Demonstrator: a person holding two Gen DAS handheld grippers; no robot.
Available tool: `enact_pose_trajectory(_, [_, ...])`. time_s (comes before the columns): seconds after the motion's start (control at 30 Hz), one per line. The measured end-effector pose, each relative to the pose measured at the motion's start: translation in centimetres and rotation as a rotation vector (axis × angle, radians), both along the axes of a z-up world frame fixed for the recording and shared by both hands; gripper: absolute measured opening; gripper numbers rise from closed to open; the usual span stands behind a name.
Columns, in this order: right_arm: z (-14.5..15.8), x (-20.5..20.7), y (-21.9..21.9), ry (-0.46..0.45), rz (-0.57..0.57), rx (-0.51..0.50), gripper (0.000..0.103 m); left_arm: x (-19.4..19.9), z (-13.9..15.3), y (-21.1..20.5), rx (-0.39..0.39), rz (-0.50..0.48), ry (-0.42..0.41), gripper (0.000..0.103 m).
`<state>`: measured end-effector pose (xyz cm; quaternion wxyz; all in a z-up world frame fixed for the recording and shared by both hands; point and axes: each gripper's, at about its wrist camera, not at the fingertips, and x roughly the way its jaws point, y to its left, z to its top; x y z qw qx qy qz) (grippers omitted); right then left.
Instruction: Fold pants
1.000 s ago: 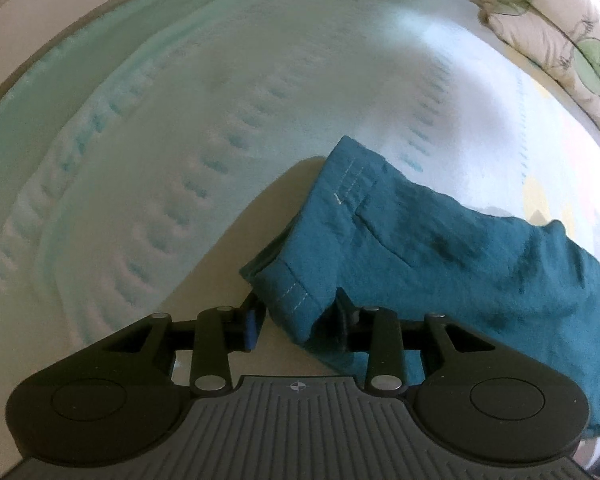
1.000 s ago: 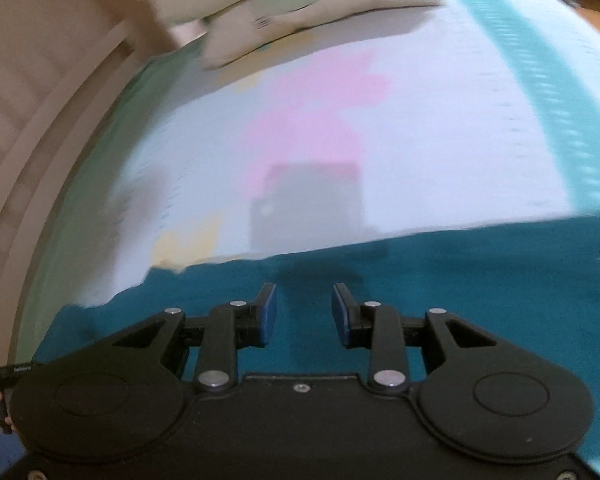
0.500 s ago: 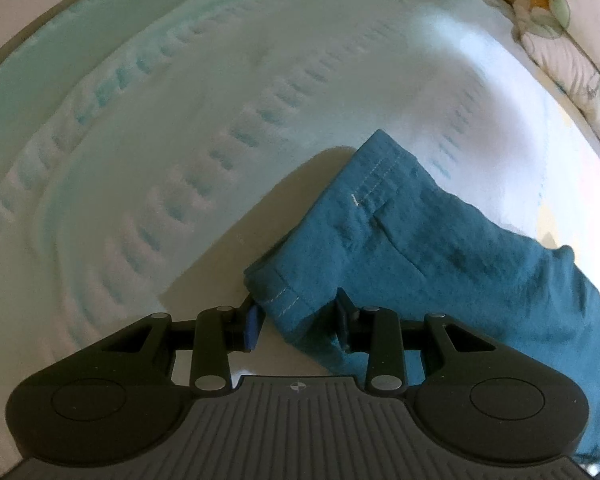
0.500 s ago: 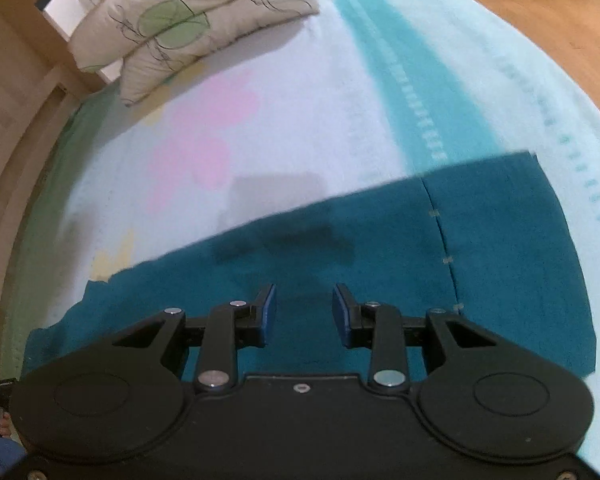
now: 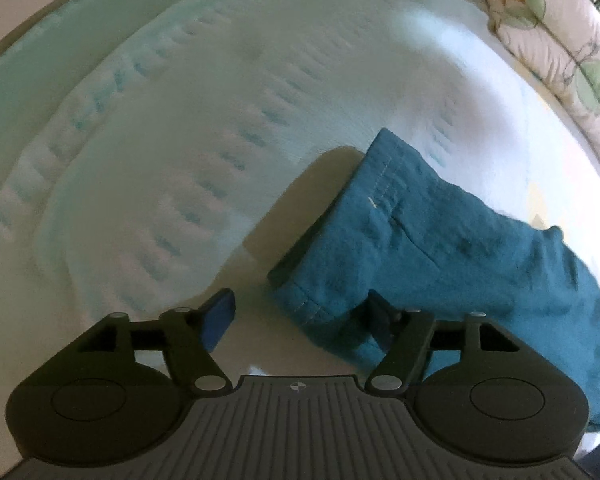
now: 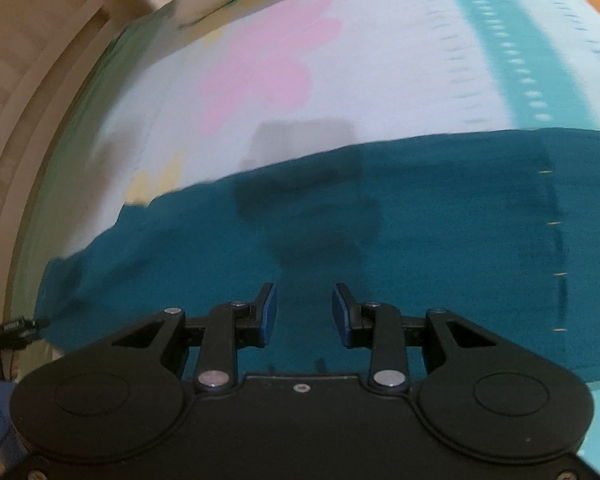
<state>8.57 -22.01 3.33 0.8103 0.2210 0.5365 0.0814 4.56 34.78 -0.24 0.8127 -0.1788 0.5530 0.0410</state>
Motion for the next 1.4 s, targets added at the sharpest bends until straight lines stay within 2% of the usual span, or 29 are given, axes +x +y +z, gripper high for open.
enact_pose_trajectory(0.07, [-0.4,0.2,1.5,0.017,0.042,0.005,0.043,-0.2,0.4,-0.1,0.013,0.004,-0.015,0.07])
enact_pose_trajectory(0.27, [-2.2,0.6,5.7,0.089,0.149,0.0,0.043,0.2,2.7,-2.3,0.125,-0.038,-0.067,0.07])
enact_pose_trajectory(0.4, [-3.7,0.6,7.6,0.154,0.2,-0.018,0.043,0.6,3.6,-2.6,0.153,-0.039,-0.08,0.07])
enact_pose_trajectory(0.57, [-6.2,0.1,8.3,0.271,0.209,-0.065,0.043,0.8,4.1,-1.9,0.136,0.04,-0.095,0.07])
enact_pose_trajectory(0.73, [-5.8,-0.9,7.7,0.251,0.212,-0.096,0.043,0.7,6.4,-2.8,0.121,0.081,-0.152,0.07])
enact_pose_trajectory(0.83, [-6.6,-0.7,6.8,0.29,0.152,-0.081,0.043,1.4,8.8,-6.0,0.14,0.014,-0.21,0.07])
enact_pose_trajectory(0.93, [-7.8,-1.0,5.7,0.331,0.029,-0.001,0.043,2.1,11.8,-10.5,0.135,-0.088,-0.301,0.07])
enact_pose_trajectory(1.1, [-7.4,-1.9,3.8,0.263,-0.147,0.103,0.044,3.5,15.2,-18.4,0.072,-0.253,-0.408,0.07])
enact_pose_trajectory(1.2, [-7.3,-2.2,2.9,0.236,-0.23,0.139,0.045,4.2,15.0,-23.0,0.049,-0.342,-0.431,0.07])
enact_pose_trajectory(1.33, [-7.4,-2.7,2.4,0.207,-0.291,0.142,0.046,4.5,12.2,-27.7,0.025,-0.422,-0.399,0.07])
enact_pose_trajectory(1.4, [-7.2,-2.9,2.8,0.197,-0.277,0.112,0.015,4.7,10.3,-29.4,-0.012,-0.451,-0.355,0.07])
